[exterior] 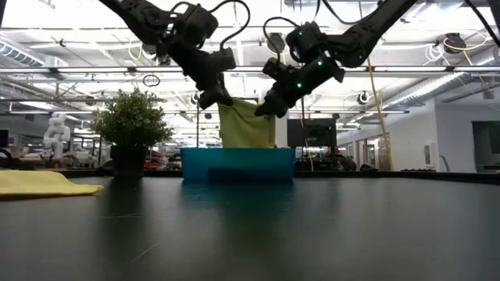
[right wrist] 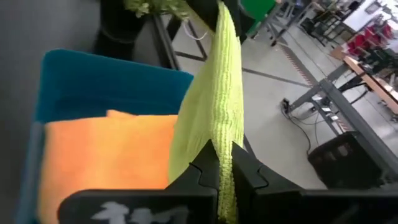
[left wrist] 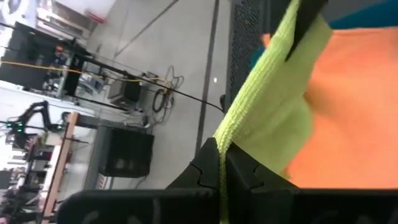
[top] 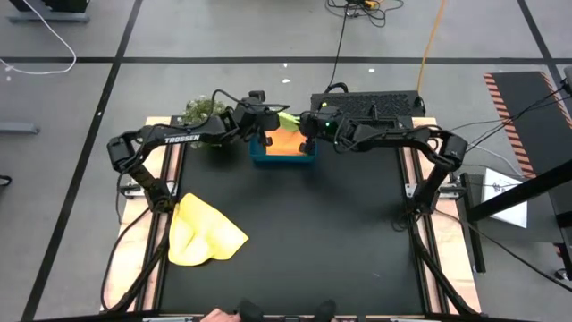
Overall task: Fold microfiber towels
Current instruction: Put the green microfiber towel into the blue bin
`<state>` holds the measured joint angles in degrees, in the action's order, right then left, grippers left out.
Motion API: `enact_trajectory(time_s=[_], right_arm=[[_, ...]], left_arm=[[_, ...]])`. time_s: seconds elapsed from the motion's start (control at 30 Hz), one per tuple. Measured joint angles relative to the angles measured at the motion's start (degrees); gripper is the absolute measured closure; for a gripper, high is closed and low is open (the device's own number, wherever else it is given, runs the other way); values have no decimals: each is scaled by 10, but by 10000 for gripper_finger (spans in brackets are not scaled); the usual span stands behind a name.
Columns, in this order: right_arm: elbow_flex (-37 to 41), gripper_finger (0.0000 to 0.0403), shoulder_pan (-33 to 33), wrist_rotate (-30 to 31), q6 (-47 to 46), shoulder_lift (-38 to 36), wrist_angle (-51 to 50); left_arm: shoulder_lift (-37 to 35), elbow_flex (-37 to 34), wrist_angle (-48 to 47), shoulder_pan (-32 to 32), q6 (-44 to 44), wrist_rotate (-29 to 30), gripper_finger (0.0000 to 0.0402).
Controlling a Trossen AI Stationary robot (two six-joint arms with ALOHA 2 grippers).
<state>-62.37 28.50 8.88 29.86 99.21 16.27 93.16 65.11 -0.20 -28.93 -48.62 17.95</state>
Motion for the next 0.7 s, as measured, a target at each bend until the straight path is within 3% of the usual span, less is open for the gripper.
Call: enact_trajectory(time_s=[0.23,0.5,0.7], right_arm=[[1,403,-32,5,14,-24,-12],[0,403,-15,59,37,-32,28],[-2,403,25,41,40,-31,56]], left_arm=[[-8,0,-52,21,-8,25,398],[-8,1,37,-4,-36,38,396],[-6,1,107,-38,-53,-19,393]])
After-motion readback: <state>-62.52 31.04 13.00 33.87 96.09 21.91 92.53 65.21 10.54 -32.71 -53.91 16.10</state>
